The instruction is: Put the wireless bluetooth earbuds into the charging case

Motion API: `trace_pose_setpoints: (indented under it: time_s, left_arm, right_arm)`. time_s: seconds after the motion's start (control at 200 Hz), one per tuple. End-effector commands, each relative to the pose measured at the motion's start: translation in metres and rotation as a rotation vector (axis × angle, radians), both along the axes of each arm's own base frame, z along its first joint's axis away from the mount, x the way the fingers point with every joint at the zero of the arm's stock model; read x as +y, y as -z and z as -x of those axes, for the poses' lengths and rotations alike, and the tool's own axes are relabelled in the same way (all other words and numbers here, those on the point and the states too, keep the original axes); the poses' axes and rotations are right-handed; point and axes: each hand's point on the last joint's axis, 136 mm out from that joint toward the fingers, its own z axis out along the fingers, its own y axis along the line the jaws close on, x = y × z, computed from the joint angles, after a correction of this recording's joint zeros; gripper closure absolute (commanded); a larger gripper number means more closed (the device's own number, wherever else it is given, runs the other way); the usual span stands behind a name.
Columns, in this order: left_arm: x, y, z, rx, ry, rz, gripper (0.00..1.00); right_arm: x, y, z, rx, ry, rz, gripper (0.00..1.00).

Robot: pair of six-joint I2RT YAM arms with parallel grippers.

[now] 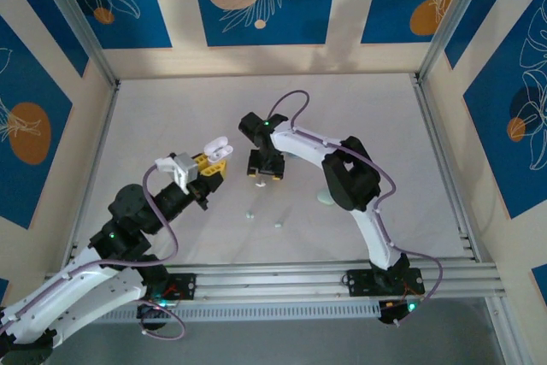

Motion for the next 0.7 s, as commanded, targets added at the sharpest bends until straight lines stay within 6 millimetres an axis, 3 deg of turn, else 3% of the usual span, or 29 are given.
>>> trace_pose_setpoints:
  time_s: [0.0, 0.295, 0.695]
  left_arm:
    - [0.007, -0.019, 0.004, -0.045, -0.015, 0.033, 0.82]
    - [0.007, -0.02, 0.004, -0.046, -0.015, 0.032, 0.82]
    - [0.002, -0.02, 0.002, -0.039, -0.002, 0.031, 0.82]
  right_arm:
    - [-0.001, 0.007, 0.012, 0.04, -0.014, 0.062, 0.41]
    - [-0.012, 0.022, 0.031, 0.074, -0.076, 0.143, 0.42]
    - [-0.026, 0.015, 0.047, 0.08, -0.093, 0.142, 0.45]
